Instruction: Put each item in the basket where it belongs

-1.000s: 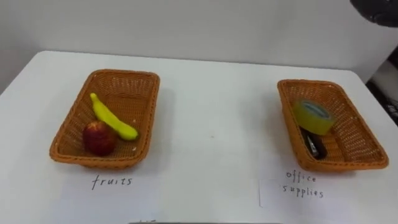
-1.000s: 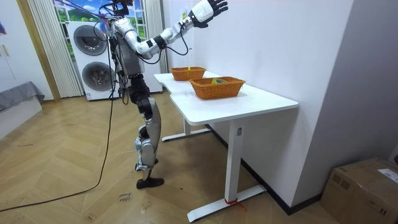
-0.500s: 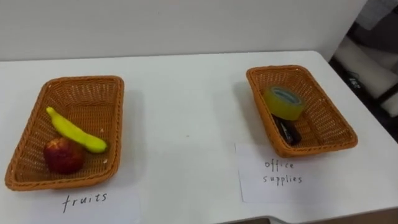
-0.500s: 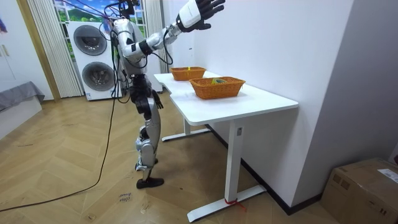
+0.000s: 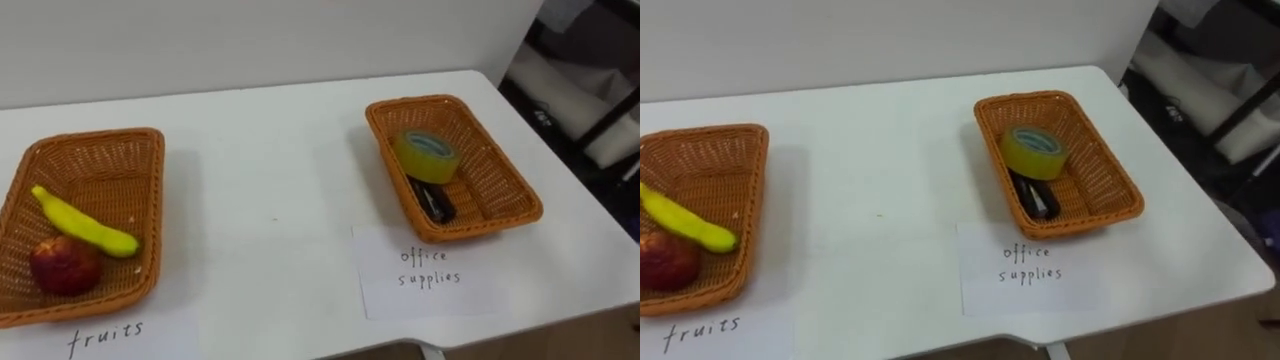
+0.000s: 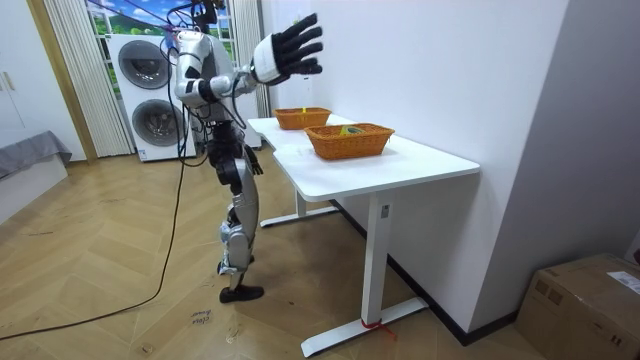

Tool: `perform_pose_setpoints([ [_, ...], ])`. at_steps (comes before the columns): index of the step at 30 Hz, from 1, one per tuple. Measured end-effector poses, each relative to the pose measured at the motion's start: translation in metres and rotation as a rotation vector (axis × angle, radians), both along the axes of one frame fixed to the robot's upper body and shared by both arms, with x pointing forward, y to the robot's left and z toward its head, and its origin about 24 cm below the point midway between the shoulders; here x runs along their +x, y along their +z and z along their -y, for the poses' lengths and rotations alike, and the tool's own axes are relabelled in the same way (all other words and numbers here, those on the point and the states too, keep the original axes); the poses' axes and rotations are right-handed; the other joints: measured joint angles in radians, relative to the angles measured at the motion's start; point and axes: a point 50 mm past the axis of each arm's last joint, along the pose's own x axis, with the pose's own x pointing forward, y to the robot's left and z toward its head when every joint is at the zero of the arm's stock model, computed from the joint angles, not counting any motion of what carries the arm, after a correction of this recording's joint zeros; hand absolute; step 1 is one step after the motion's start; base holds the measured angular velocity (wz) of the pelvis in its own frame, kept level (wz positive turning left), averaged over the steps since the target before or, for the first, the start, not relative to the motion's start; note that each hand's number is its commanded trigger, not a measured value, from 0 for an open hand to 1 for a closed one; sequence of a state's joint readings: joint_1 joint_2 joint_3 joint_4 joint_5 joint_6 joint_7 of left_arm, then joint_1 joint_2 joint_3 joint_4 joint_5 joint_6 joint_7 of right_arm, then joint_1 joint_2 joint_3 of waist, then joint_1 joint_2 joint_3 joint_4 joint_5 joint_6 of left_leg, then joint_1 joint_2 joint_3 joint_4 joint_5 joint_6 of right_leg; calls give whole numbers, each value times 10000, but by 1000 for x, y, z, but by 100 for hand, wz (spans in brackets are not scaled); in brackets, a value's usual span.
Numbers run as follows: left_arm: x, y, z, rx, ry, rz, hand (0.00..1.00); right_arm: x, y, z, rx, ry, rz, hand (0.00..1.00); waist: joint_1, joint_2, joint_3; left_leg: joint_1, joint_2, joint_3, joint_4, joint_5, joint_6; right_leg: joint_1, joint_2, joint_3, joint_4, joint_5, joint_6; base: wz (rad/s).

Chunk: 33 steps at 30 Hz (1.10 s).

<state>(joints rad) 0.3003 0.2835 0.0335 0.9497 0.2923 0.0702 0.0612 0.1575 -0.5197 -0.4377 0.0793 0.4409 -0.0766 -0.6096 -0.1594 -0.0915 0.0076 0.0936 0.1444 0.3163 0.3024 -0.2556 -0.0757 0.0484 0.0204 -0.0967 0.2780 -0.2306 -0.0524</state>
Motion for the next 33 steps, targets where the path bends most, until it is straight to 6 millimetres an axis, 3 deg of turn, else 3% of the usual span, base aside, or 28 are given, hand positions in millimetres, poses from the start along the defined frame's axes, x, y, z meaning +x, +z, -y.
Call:
perform_pose_setpoints([
  [2, 5, 0, 2, 5, -85, 179, 0, -6, -13, 2, 317, -495, -125, 0, -9, 83, 15, 54, -1, -37, -54, 7, -11, 6, 33, 70, 1, 6, -18, -10],
  [5, 3, -4, 11, -154, 21, 213, 0, -24, -36, 6, 882, -1386, -712, 0, 26, 321, -88, 71, -81, -38, -204, 27, -9, -122, 2, 141, 47, 13, -7, -11],
  [12, 0, -3, 11, 17, 210, 321, 0, -76, -108, 0, 3501, -4018, -2064, 0, 34, 382, -81, 65, -249, -194, -545, 181, 18, -292, -1, 261, 6, 8, 19, -5],
  [16, -9, -4, 14, 41, 287, 271, 0, -94, -135, -11, 4660, -4993, -2451, 0, 78, 460, -88, 233, -302, -215, -723, 183, 21, -253, 0, 325, -38, 3, 45, -9],
  [19, -15, -6, 16, 134, 411, 172, 0, -117, -163, -21, 5054, -5533, -3756, 0, 76, 508, -121, 356, -361, -266, -829, 182, 22, -195, -14, 383, -27, -13, 85, -4],
  [26, -24, -11, 30, -228, 660, -72, 0, -151, -207, -64, 6245, -5233, -6075, 0, 280, 776, -95, 609, -411, -206, -994, 182, 22, -116, -11, 546, -8, -64, 131, -8],
  [31, -26, -14, 38, -471, 748, -161, 0, -157, -224, -83, 6767, -4158, -7161, 0, 302, 794, -81, 631, -454, -404, -996, 181, 23, -103, -36, 549, 8, -65, 142, 0],
  [33, -26, -15, 40, -537, 535, -246, 0, -156, -233, -92, 6927, -2877, -7968, 0, 365, 775, -70, 638, -465, -512, -997, 181, 23, -109, -24, 577, 8, -63, 143, 0],
])
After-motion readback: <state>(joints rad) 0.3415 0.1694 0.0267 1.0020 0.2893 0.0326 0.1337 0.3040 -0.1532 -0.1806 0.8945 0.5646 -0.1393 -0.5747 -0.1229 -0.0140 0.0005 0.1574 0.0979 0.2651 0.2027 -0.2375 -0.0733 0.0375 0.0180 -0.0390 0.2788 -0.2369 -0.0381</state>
